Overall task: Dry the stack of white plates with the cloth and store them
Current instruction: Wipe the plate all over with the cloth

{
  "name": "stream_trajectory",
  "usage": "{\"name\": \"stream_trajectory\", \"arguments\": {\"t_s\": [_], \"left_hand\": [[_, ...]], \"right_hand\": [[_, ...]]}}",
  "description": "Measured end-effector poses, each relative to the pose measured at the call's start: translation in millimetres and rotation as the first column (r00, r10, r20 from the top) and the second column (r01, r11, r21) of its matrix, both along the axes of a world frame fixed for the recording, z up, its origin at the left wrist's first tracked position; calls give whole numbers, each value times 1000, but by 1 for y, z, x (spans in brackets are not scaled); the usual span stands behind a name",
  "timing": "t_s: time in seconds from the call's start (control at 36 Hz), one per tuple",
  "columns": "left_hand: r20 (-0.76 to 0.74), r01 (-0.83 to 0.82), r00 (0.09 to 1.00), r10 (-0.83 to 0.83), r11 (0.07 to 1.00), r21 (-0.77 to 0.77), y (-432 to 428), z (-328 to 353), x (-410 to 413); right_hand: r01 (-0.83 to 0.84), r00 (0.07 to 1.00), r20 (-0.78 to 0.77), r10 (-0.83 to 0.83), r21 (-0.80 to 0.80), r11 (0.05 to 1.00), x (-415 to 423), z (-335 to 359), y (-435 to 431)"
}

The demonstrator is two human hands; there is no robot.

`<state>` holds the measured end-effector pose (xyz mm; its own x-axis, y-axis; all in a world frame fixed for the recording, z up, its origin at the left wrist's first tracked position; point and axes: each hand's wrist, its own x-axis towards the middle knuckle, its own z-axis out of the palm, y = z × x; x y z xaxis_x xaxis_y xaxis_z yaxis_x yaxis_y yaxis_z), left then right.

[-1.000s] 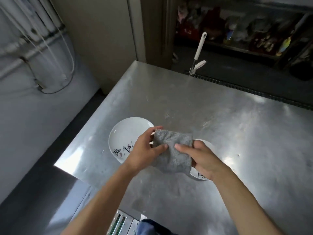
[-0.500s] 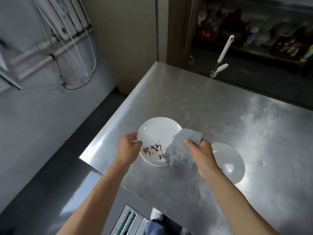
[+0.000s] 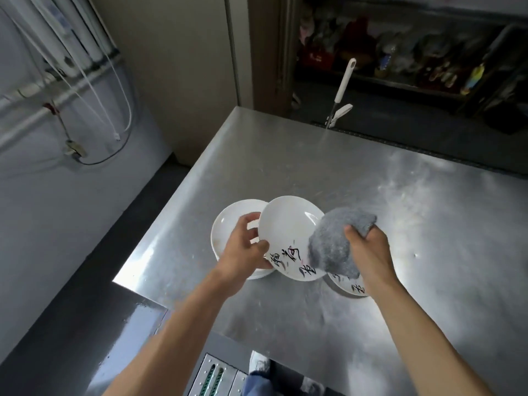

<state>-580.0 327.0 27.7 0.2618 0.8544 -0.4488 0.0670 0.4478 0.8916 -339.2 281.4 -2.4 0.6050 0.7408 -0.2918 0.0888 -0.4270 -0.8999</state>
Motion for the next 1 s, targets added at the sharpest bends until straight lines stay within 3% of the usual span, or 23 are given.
{"name": "stream_trajectory", "arguments": {"t_s": [0.14,0.25,0.47,0.58,0.69,0.83,1.0], "left_hand": [[74,200,977,-201,980,11,-27,-14,46],[184,334,928,-323,942,-29,-55,-30,75],[161,317,946,-283,912,-261,-93,-82,102],[135,272,961,-241,906,-325,-105,-100,98],[127,260,965,-230,903,-342,-112,-107,94],[124,262,964,-233,907,-329,-116,-115,88],[126,202,978,-166,903,-379,-113,-127,79]], "right_hand": [[49,992,114,-54,50,998,43,5,-37],[15,978,210,-12,-12,1000,63,-5,-73],[98,976,204,-75,-107,989,73,-41,-131],[-137,958,226,178,-186,973,58,-56,-150],[-380,795,338,504,-370,848,31,-77,-151],[-587,645,287,708,-408,700,0,-100,-146],[-699,552,281,785,-356,620,-5,-104,-158]]}}
